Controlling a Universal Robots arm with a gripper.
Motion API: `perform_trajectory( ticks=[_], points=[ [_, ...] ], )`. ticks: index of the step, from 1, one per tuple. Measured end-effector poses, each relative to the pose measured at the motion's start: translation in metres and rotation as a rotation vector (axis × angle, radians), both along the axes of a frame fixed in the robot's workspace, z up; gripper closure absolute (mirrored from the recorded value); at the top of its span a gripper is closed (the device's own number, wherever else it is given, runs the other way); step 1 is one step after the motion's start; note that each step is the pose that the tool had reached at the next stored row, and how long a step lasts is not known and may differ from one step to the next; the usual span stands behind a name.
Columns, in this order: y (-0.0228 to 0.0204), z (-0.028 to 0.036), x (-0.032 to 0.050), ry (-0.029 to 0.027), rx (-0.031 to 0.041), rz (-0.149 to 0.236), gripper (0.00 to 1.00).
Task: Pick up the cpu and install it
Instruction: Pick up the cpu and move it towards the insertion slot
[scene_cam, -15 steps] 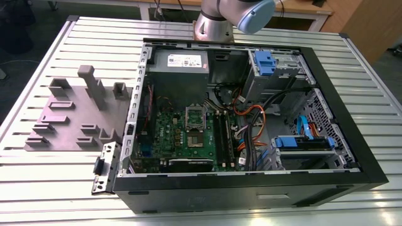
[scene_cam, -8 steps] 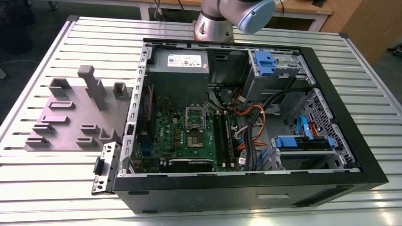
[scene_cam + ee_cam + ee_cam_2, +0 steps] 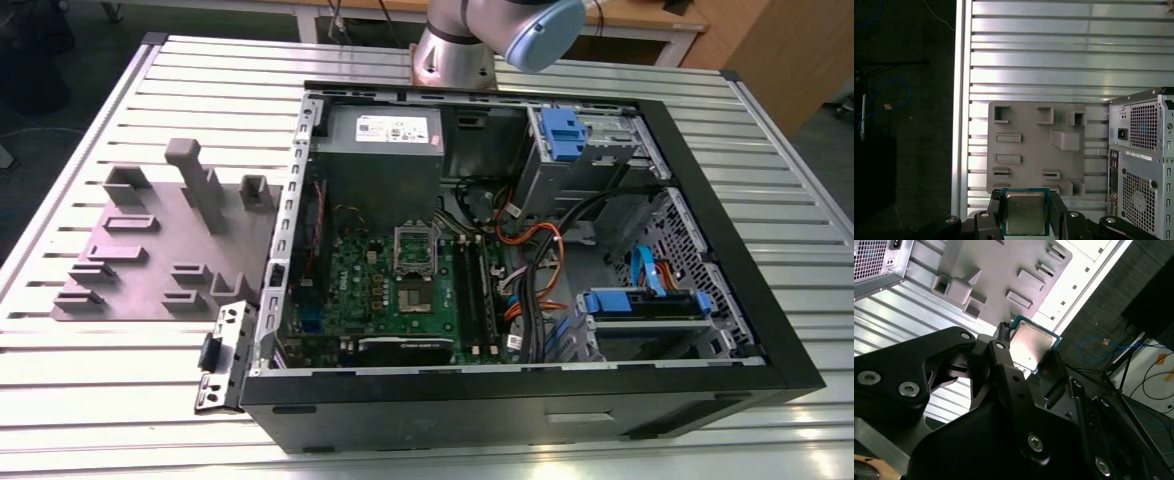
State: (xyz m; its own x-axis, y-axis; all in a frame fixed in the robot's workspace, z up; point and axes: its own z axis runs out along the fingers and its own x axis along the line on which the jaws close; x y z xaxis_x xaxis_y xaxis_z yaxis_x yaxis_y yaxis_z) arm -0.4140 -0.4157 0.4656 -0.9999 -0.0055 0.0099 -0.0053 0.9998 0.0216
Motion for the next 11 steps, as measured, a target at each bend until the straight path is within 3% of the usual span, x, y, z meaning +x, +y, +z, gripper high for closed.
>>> perform_trajectory(
  ticks=[11],
  points=[
    [0.0,0.0,0.0026,0.0,0.0,0.0,0.53]
  ],
)
